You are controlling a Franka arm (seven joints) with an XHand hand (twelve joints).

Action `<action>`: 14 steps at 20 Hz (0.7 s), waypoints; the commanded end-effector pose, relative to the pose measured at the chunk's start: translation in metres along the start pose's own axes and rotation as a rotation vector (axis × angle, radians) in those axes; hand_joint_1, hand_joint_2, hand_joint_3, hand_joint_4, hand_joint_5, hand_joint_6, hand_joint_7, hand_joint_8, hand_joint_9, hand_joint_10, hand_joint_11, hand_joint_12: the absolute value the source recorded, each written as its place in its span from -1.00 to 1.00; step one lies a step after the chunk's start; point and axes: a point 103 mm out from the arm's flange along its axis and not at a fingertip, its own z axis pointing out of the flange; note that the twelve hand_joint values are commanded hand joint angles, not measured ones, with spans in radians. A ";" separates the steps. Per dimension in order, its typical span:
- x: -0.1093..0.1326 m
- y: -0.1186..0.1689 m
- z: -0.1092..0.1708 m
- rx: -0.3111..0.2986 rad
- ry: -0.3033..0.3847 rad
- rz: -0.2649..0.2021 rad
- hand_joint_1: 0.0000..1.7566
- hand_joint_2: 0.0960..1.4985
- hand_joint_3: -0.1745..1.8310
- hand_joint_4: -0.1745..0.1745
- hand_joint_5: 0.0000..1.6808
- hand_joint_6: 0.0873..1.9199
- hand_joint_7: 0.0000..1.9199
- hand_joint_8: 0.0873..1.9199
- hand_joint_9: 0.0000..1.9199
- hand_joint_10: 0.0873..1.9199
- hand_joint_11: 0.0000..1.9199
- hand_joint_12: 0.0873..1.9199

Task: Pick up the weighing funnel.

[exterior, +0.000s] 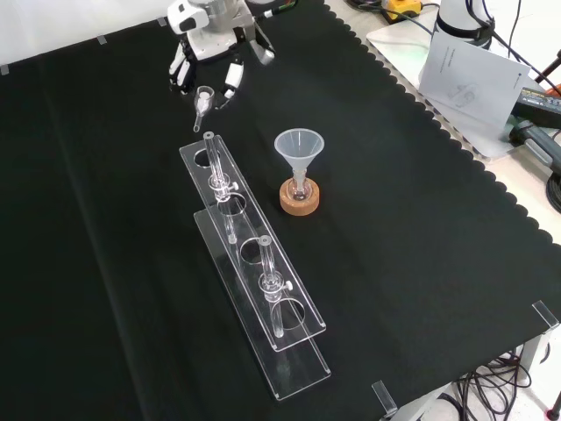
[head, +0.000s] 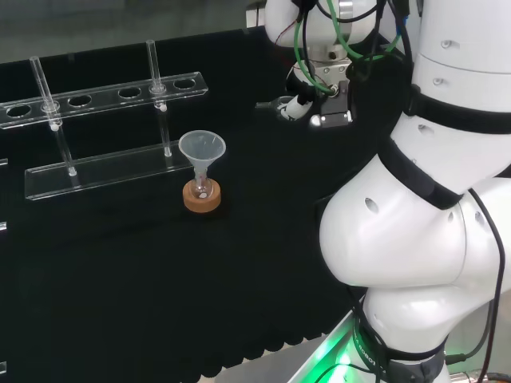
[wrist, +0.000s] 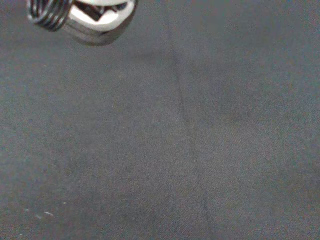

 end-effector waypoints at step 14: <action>0.017 -0.076 -0.045 -0.093 0.022 0.004 0.21 -0.05 -0.23 1.00 0.32 -0.08 -0.34 -0.33 0.13 -0.73 -0.02 -0.03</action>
